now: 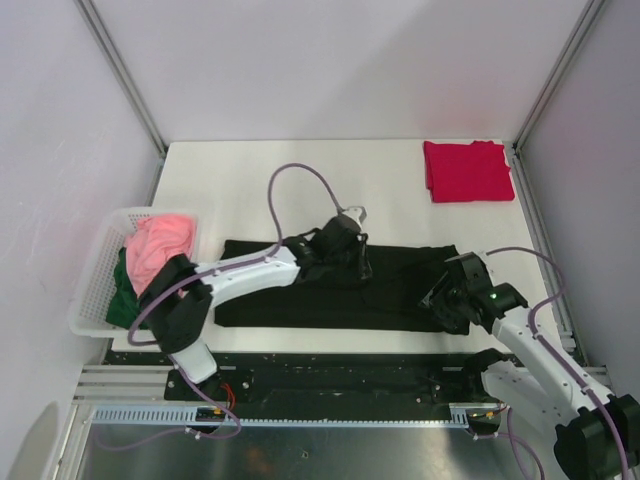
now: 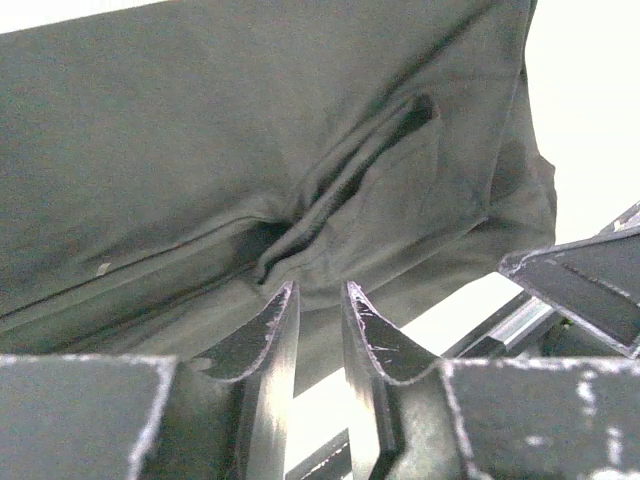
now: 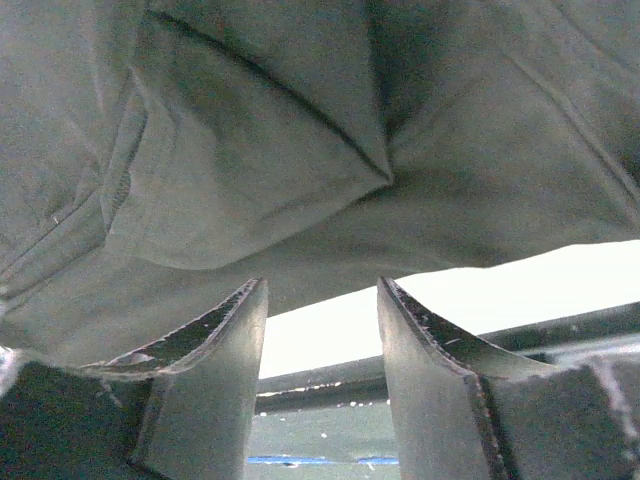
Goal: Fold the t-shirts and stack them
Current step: Fold the other side of the tshirt into a rectangle, then rotate the tshirt 90 degrees
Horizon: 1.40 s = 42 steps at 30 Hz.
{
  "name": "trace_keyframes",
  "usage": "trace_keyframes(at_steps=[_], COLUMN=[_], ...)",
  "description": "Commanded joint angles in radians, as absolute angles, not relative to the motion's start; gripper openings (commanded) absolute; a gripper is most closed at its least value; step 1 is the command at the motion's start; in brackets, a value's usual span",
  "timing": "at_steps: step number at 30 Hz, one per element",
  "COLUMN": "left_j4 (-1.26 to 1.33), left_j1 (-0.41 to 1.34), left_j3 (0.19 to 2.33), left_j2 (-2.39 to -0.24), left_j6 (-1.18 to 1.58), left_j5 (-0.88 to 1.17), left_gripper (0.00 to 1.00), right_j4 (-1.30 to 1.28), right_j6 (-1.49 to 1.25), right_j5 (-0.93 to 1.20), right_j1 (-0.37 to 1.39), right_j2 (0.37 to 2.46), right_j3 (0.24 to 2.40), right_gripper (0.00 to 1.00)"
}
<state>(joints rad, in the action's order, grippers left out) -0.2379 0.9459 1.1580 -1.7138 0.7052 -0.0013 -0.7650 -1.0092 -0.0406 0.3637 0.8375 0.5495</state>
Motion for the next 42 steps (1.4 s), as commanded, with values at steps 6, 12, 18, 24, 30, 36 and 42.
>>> trace_keyframes(at_steps=[6, 12, 18, 24, 30, 36, 42], left_j4=[-0.239, -0.326, -0.378, -0.38, -0.38, -0.382, -0.383], left_j1=[0.783, 0.666, 0.587, 0.578, 0.567, 0.543, 0.509], left_j3=[1.032, 1.072, 1.064, 1.012, 0.985, 0.954, 0.92], left_j2=[-1.511, -1.559, -1.585, -1.557, -1.521, -1.472, -1.417], left_j6=[0.652, 0.627, 0.592, 0.602, 0.597, 0.6, 0.614], left_j5=[0.076, 0.158, 0.169, 0.155, 0.136, 0.131, 0.129], left_gripper=[0.31, 0.32, 0.32, 0.32, 0.32, 0.32, 0.32], right_j4=[-0.876, -0.795, -0.761, -0.713, -0.604, -0.448, -0.428], right_j6=[-1.316, -1.382, -1.389, -1.339, -1.263, -1.145, -0.996], right_j5=[-0.119, -0.109, -0.172, -0.213, -0.192, -0.177, -0.251], right_j1=[0.391, 0.39, 0.371, 0.324, 0.295, 0.319, 0.412], right_j2=[0.74, 0.742, 0.724, 0.752, 0.858, 1.059, 1.428], right_j3=[0.486, 0.417, 0.394, 0.378, 0.381, 0.445, 0.737], right_gripper=[0.6, 0.66, 0.72, 0.72, 0.69, 0.59, 0.56])
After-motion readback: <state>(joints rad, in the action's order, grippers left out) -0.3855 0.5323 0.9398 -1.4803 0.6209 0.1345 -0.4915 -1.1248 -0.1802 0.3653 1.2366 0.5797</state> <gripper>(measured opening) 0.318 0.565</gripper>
